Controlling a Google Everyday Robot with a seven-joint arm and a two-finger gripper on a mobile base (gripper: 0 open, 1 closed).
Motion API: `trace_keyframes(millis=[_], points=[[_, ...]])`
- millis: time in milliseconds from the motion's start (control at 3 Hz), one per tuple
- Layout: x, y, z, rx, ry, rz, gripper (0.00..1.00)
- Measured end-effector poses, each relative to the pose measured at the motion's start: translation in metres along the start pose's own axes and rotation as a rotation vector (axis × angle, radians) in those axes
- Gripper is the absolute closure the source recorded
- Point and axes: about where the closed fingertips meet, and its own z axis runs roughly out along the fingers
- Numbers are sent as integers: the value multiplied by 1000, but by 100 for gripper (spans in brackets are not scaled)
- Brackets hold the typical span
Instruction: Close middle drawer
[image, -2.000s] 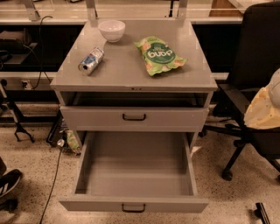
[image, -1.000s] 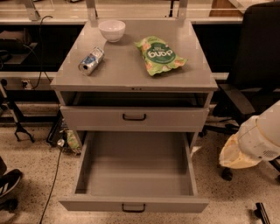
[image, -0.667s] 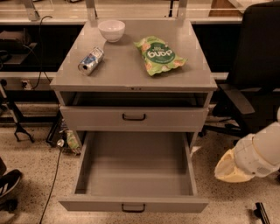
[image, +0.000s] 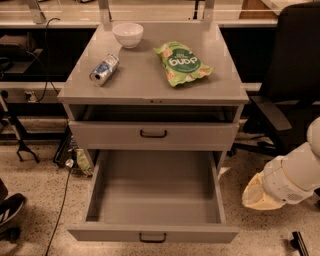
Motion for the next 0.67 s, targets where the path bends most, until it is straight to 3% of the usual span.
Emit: trace_keyframes(millis=[667], points=[[5, 25, 75, -4, 55, -74, 100]])
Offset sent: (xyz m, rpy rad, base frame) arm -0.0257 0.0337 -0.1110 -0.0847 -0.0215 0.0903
